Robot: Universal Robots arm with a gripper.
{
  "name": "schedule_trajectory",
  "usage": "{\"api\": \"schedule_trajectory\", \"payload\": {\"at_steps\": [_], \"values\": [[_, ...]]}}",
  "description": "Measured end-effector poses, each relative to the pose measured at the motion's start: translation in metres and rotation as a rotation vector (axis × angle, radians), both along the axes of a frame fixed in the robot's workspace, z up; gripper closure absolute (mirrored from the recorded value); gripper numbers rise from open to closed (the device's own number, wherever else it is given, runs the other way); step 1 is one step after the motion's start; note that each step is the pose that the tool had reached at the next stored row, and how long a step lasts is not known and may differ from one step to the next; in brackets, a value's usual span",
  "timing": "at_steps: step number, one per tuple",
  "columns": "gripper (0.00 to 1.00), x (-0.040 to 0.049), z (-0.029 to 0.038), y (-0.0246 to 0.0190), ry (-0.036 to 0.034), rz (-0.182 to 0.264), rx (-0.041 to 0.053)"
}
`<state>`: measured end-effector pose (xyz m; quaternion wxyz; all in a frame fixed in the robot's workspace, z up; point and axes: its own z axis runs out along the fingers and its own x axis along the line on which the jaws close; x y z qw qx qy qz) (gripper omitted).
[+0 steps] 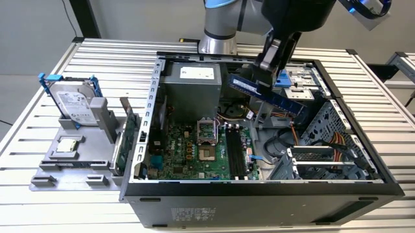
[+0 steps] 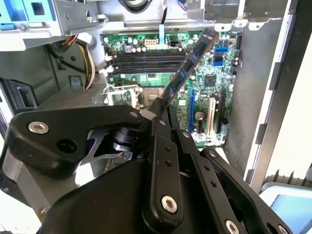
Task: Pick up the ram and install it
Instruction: 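Pick up the ram and move it above insertion slot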
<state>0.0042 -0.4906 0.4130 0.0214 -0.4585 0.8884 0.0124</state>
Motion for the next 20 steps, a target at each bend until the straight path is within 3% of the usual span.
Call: {"api": "schedule_trajectory", "payload": {"at_steps": [20], "values": [[1.0,0.0,0.0,0.0,0.0,-0.128,0.0]]}}
